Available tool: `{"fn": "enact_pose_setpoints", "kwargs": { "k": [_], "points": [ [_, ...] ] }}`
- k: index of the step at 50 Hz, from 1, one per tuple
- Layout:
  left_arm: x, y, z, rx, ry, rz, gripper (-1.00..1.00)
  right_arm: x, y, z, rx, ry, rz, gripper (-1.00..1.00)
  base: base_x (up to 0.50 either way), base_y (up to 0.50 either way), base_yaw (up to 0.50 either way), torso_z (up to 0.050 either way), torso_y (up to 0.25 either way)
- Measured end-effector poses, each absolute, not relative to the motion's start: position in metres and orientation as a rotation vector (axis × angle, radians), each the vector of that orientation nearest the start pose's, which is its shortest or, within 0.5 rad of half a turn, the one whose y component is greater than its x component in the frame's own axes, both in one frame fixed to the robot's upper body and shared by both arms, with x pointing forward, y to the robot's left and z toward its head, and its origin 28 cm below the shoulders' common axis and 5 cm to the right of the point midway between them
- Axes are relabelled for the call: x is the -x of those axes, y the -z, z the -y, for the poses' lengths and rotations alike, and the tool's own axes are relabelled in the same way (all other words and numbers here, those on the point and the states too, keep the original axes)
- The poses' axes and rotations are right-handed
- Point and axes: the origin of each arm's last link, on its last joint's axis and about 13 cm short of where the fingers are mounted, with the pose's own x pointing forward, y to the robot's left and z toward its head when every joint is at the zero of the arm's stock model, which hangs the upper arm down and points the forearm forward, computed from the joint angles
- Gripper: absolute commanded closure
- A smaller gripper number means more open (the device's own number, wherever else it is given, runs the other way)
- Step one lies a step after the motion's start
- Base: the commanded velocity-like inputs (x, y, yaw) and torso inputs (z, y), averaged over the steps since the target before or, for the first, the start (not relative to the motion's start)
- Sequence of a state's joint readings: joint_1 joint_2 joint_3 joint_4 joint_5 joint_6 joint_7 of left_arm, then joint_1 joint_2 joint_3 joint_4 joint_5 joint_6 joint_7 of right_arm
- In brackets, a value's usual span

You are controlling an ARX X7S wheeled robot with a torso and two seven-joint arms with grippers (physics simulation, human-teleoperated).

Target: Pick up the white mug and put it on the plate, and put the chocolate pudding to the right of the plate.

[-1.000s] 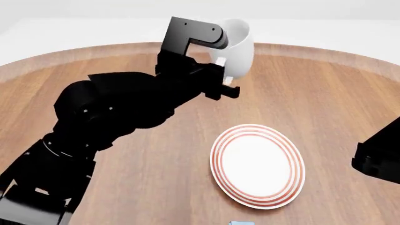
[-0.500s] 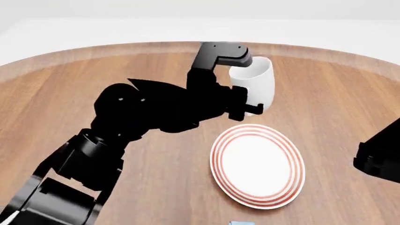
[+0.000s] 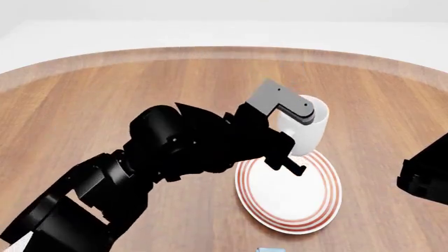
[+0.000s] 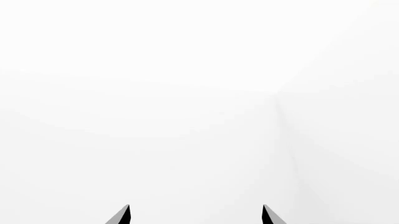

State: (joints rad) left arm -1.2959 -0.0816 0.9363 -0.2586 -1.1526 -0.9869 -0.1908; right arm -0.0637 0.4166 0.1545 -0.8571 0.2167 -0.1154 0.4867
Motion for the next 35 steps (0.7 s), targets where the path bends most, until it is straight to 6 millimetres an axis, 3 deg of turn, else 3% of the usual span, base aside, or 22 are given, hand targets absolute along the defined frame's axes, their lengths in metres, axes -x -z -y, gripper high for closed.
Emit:
{"fn": "enact_pose_setpoints", "kwargs": {
  "k": [35],
  "points": [
    [-0.347,-0.201,-0.074,-0.337,0.871,-0.536,1.00,-0.156,-0.197,0.152,0.013,0.295,0.941,-1.00,0.00,0.00,0.00,0.000,0.000]
  ]
}}
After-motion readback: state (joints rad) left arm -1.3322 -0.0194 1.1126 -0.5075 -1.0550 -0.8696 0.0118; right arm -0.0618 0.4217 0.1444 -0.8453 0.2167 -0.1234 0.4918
